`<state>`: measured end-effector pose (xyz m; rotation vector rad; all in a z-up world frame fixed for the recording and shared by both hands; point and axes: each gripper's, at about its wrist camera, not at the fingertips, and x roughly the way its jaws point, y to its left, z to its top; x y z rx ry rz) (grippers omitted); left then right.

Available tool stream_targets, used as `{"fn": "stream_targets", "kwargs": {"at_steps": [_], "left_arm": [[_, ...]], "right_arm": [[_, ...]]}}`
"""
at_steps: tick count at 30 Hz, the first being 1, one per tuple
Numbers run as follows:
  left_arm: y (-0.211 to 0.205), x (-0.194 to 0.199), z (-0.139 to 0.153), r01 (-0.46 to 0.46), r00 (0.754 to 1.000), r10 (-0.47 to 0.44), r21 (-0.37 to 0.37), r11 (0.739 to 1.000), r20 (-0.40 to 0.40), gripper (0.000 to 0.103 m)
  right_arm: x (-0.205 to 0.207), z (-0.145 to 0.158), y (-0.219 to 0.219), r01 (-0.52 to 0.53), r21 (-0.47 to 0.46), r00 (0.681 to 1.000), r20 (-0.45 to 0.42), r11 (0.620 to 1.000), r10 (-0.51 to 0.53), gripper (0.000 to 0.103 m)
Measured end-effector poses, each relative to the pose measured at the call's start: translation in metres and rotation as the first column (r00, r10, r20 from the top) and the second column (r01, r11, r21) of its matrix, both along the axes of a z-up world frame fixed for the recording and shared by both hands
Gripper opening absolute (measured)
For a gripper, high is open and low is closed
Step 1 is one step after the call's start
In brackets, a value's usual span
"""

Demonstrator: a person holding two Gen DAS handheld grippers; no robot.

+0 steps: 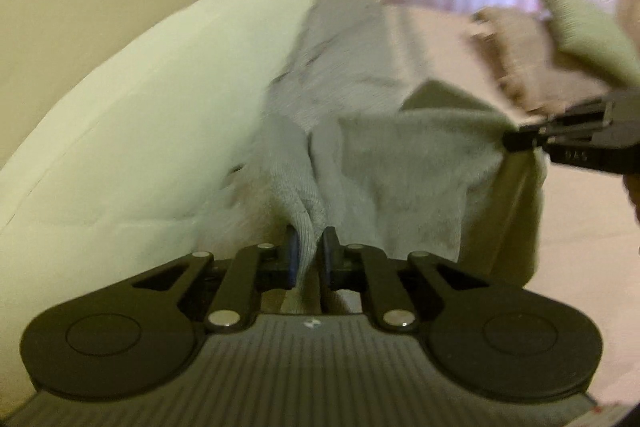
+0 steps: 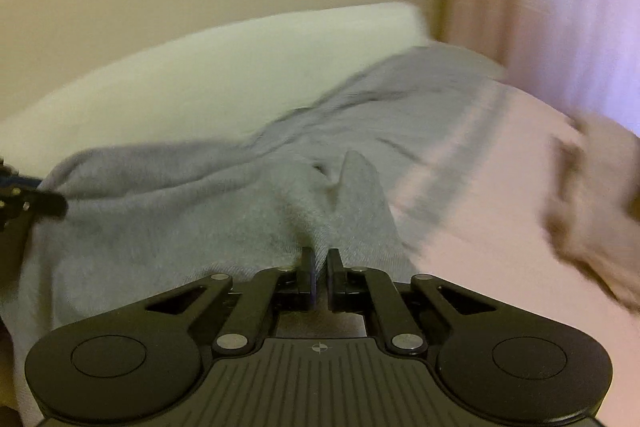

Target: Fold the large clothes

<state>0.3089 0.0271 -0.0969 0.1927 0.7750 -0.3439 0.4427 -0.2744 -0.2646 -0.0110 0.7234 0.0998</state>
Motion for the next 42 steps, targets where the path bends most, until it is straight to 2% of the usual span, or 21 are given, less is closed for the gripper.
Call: {"fn": "stream_targets", "kwargs": {"at_steps": [3, 6, 11, 15, 16, 17, 18, 19, 20, 21, 22, 23, 26, 28, 30, 34, 36, 38, 39, 40, 42], "left_arm": [[-0.054, -0.032, 0.027, 0.112, 0.994, -0.111, -0.028, 0.993, 0.023, 0.009], [-0.118, -0.074, 0.047, 0.221, 0.975, -0.22, -0.084, 0.972, 0.023, 0.009], [-0.233, -0.151, 0.06, 0.375, 0.925, -0.381, -0.189, 0.908, 0.006, 0.009], [-0.329, -0.185, 0.048, 0.421, 0.886, -0.458, -0.293, 0.858, -0.068, 0.01], [-0.35, -0.186, 0.04, 0.413, 0.881, -0.463, -0.314, 0.855, -0.102, 0.011], [-0.373, -0.185, 0.027, 0.397, 0.876, -0.462, -0.334, 0.855, -0.142, 0.018], [-0.393, -0.182, 0.014, 0.383, 0.871, -0.459, -0.342, 0.858, -0.177, 0.024], [-0.41, -0.182, 0.003, 0.383, 0.869, -0.455, -0.318, 0.867, -0.196, 0.026], [-0.426, -0.182, -0.006, 0.399, 0.87, -0.454, -0.27, 0.876, -0.191, 0.026], [-0.439, -0.185, -0.014, 0.417, 0.872, -0.455, -0.214, 0.884, -0.18, 0.029], [-0.445, -0.19, -0.022, 0.428, 0.869, -0.458, -0.178, 0.886, -0.188, 0.029], [-0.449, -0.192, -0.029, 0.436, 0.863, -0.462, -0.163, 0.885, -0.203, 0.03], [-0.448, -0.203, -0.046, 0.47, 0.847, -0.485, -0.119, 0.875, -0.22, 0.043], [-0.442, -0.216, -0.06, 0.533, 0.813, -0.538, -0.086, 0.842, -0.224, 0.048], [-0.438, -0.234, -0.076, 0.594, 0.767, -0.592, -0.077, 0.801, -0.246, 0.059], [-0.432, -0.252, -0.103, 0.679, 0.693, -0.663, -0.055, 0.732, -0.284, 0.06], [-0.432, -0.259, -0.11, 0.705, 0.673, -0.689, -0.047, 0.707, -0.271, 0.063], [-0.436, -0.264, -0.117, 0.747, 0.641, -0.73, -0.029, 0.665, -0.237, 0.068], [-0.439, -0.265, -0.121, 0.759, 0.634, -0.741, -0.008, 0.651, -0.224, 0.068], [-0.444, -0.264, -0.124, 0.763, 0.632, -0.744, 0.008, 0.646, -0.216, 0.068], [-0.456, -0.261, -0.126, 0.765, 0.632, -0.746, 0.015, 0.644, -0.208, 0.068]], "right_arm": [[-0.061, 0.027, -0.059, 0.119, -0.005, 0.993, 0.015, 0.993, -0.119, 0.001], [-0.136, 0.057, -0.124, 0.246, -0.041, 0.969, 0.044, 0.968, -0.244, 0.001], [-0.253, 0.101, -0.227, 0.42, -0.112, 0.907, 0.076, 0.901, -0.413, 0.001], [-0.316, 0.107, -0.306, 0.481, -0.194, 0.874, 0.031, 0.855, -0.484, 0.003], [-0.328, 0.101, -0.321, 0.495, -0.207, 0.864, 0.019, 0.844, -0.503, 0.008], [-0.344, 0.092, -0.342, 0.523, -0.222, 0.845, 0.011, 0.823, -0.534, 0.012], [-0.356, 0.086, -0.358, 0.545, -0.233, 0.829, 0.007, 0.805, -0.559, 0.028], [-0.371, 0.081, -0.37, 0.561, -0.239, 0.817, 0.004, 0.793, -0.577, 0.05], [-0.393, 0.074, -0.385, 0.577, -0.234, 0.805, 0.001, 0.782, -0.593, 0.058], [-0.407, 0.069, -0.386, 0.588, -0.227, 0.797, -0.003, 0.776, -0.604, 0.063], [-0.422, 0.061, -0.389, 0.6, -0.215, 0.787, -0.013, 0.77, -0.617, 0.064], [-0.434, 0.049, -0.389, 0.61, -0.2, 0.777, -0.04, 0.767, -0.629, 0.064], [-0.484, 0.021, -0.375, 0.621, -0.151, 0.759, -0.129, 0.769, -0.638, 0.064], [-0.508, -0.001, -0.355, 0.61, -0.143, 0.754, -0.196, 0.779, -0.627, 0.065], [-0.529, -0.024, -0.324, 0.576, -0.14, 0.761, -0.269, 0.806, -0.59, 0.065], [-0.544, -0.056, -0.275, 0.499, -0.158, 0.779, -0.349, 0.852, -0.521, 0.066], [-0.545, -0.064, -0.267, 0.486, -0.163, 0.782, -0.359, 0.859, -0.51, 0.068], [-0.542, -0.068, -0.265, 0.48, -0.187, 0.783, -0.35, 0.857, -0.514, 0.069], [-0.542, -0.068, -0.27, 0.483, -0.189, 0.785, -0.339, 0.855, -0.519, 0.07], [-0.538, -0.067, -0.28, 0.494, -0.185, 0.782, -0.331, 0.849, -0.528, 0.07], [-0.532, -0.069, -0.31, 0.564, -0.167, 0.75, -0.306, 0.809, -0.586, 0.072]]}}
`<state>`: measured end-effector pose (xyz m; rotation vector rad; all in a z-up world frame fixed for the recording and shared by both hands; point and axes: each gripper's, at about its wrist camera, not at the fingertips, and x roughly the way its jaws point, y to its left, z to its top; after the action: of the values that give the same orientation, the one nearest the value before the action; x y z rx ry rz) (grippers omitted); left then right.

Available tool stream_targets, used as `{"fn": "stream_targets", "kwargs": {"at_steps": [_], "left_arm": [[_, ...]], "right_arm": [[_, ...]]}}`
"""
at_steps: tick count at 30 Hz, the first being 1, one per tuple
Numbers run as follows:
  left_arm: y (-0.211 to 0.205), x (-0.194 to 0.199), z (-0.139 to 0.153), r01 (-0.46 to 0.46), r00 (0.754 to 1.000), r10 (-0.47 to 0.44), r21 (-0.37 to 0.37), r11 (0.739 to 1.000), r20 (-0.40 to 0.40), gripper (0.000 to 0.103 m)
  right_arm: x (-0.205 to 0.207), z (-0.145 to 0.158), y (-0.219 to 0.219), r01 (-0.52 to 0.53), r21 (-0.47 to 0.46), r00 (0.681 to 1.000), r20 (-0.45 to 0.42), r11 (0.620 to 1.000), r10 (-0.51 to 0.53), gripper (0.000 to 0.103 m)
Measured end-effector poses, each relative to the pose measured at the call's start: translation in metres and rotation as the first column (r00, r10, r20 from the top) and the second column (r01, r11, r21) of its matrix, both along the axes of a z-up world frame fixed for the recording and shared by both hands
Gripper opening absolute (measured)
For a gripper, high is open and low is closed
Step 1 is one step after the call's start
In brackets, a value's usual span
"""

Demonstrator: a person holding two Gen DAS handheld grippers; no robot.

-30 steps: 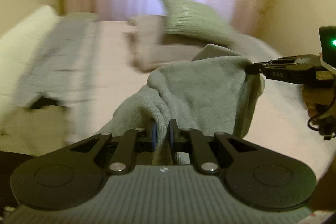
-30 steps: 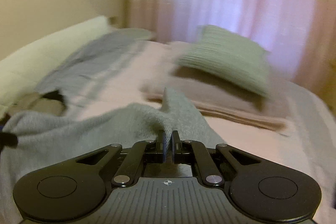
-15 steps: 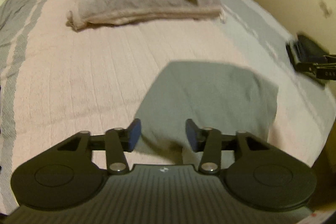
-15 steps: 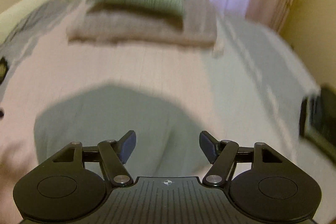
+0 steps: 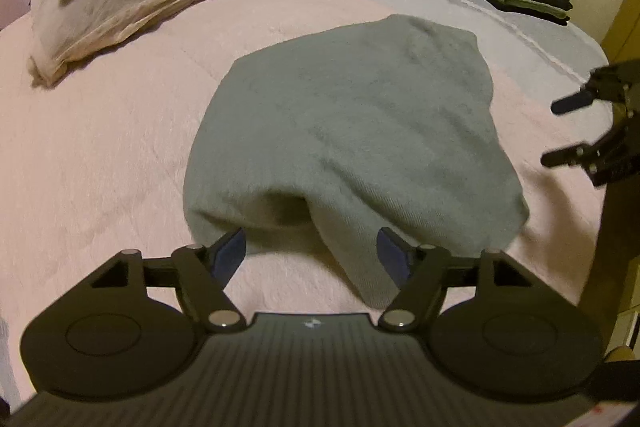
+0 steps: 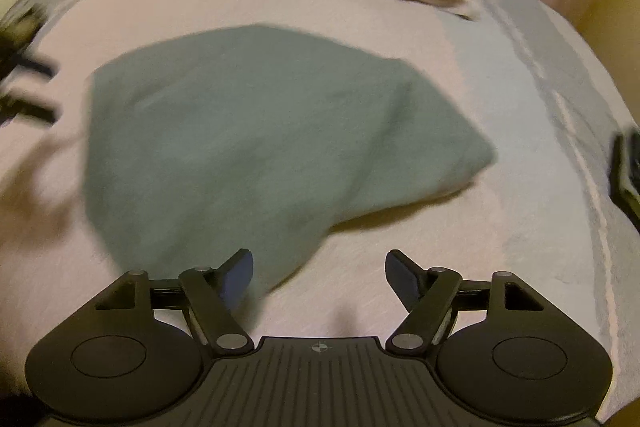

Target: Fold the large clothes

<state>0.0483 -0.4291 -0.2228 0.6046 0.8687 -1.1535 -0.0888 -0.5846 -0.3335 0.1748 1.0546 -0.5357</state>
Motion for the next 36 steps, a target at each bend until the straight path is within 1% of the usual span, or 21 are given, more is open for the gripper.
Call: {"fn": "stream_targets", "kwargs": {"at_steps": [2, 5, 8, 9, 11, 13, 14, 15, 16, 17, 19, 20, 21, 24, 27, 30, 31, 32, 33, 35, 36], "left_arm": [[-0.015, 0.004, 0.003, 0.005, 1.0, -0.005, -0.011, 1.0, 0.021, 0.07], [-0.038, 0.012, 0.004, -0.009, 0.997, 0.009, -0.006, 1.0, 0.073, 0.08], [-0.057, 0.036, -0.002, -0.107, 0.993, 0.106, 0.015, 0.994, 0.048, 0.08], [-0.062, 0.047, -0.003, -0.158, 0.987, 0.158, 0.018, 0.987, 0.042, 0.08], [-0.068, 0.071, -0.008, -0.262, 0.965, 0.261, 0.022, 0.965, 0.032, 0.08], [-0.071, 0.096, -0.02, -0.373, 0.926, 0.375, 0.058, 0.926, -0.028, 0.08], [-0.073, 0.107, -0.03, -0.414, 0.904, 0.421, 0.096, 0.905, -0.073, 0.08], [-0.074, 0.115, -0.043, -0.446, 0.881, 0.461, 0.139, 0.884, -0.106, 0.079], [-0.075, 0.119, -0.051, -0.459, 0.872, 0.477, 0.155, 0.875, -0.112, 0.079], [-0.078, 0.12, -0.057, -0.451, 0.874, 0.471, 0.162, 0.878, -0.12, 0.077], [-0.085, 0.116, -0.063, -0.44, 0.883, 0.46, 0.181, 0.88, -0.09, 0.06], [-0.089, 0.114, -0.061, -0.436, 0.888, 0.454, 0.184, 0.881, -0.075, 0.041], [-0.09, 0.111, -0.057, -0.441, 0.886, 0.459, 0.178, 0.88, -0.072, 0.029], [-0.097, 0.101, -0.034, -0.454, 0.882, 0.467, 0.154, 0.878, -0.064, 0.012], [-0.108, 0.09, 0.006, -0.452, 0.885, 0.458, 0.086, 0.888, -0.085, 0.01], [-0.136, 0.069, 0.051, -0.387, 0.918, 0.386, 0.002, 0.922, -0.086, 0.009], [-0.146, 0.061, 0.063, -0.359, 0.93, 0.355, -0.034, 0.933, -0.093, 0.009], [-0.157, 0.051, 0.076, -0.331, 0.941, 0.324, -0.073, 0.941, -0.101, 0.009], [-0.167, 0.042, 0.088, -0.313, 0.947, 0.3, -0.12, 0.942, -0.119, 0.009], [-0.184, 0.03, 0.107, -0.292, 0.951, 0.258, -0.212, 0.933, -0.172, 0.008], [-0.192, 0.025, 0.116, -0.282, 0.952, 0.235, -0.261, 0.923, -0.197, 0.008]], "right_arm": [[0.0, -0.002, -0.035, 0.072, 0.01, 0.997, 0.029, 0.997, -0.072, 0.073], [0.0, -0.006, -0.085, 0.123, 0.019, 0.991, 0.056, 0.992, -0.124, 0.078], [-0.002, -0.013, -0.138, 0.184, 0.097, 0.972, 0.134, 0.978, -0.196, 0.081], [-0.002, -0.02, -0.157, 0.197, 0.119, 0.965, 0.153, 0.973, -0.215, 0.082], [0.001, -0.028, -0.183, 0.191, 0.164, 0.963, 0.162, 0.968, -0.218, 0.082], [0.009, -0.039, -0.199, 0.154, 0.212, 0.967, 0.168, 0.965, -0.191, 0.082], [0.014, -0.046, -0.207, 0.129, 0.25, 0.97, 0.171, 0.96, -0.175, 0.082], [0.017, -0.05, -0.211, 0.103, 0.302, 0.97, 0.182, 0.948, -0.164, 0.075], [0.02, -0.058, -0.218, 0.095, 0.329, 0.967, 0.192, 0.939, -0.165, 0.044], [0.02, -0.058, -0.218, 0.09, 0.354, 0.968, 0.19, 0.931, -0.166, 0.028], [0.022, -0.053, -0.222, 0.08, 0.364, 0.969, 0.191, 0.928, -0.158, 0.014], [0.023, -0.045, -0.226, 0.055, 0.36, 0.969, 0.205, 0.931, -0.136, 0.013], [0.022, -0.038, -0.227, 0.04, 0.347, 0.969, 0.214, 0.937, -0.121, 0.012], [0.011, 0.005, -0.233, 0.014, 0.318, 0.955, 0.276, 0.948, -0.107, 0.011], [0.0, 0.056, -0.238, -0.016, 0.246, 0.944, 0.323, 0.969, -0.067, 0.011], [-0.015, 0.128, -0.247, 0.01, 0.121, 0.92, 0.388, 0.993, -0.057, 0.011], [-0.022, 0.156, -0.248, 0.018, 0.062, 0.912, 0.407, 0.998, -0.042, 0.011], [-0.029, 0.19, -0.246, 0.022, -0.018, 0.907, 0.422, 1.0, -0.013, 0.011], [-0.034, 0.215, -0.243, 0.026, -0.079, 0.904, 0.428, 0.997, 0.01, 0.011], [-0.042, 0.27, -0.229, 0.041, -0.222, 0.899, 0.434, 0.974, 0.061, 0.011], [-0.044, 0.289, -0.219, 0.046, -0.279, 0.896, 0.436, 0.959, 0.084, 0.011]]}}
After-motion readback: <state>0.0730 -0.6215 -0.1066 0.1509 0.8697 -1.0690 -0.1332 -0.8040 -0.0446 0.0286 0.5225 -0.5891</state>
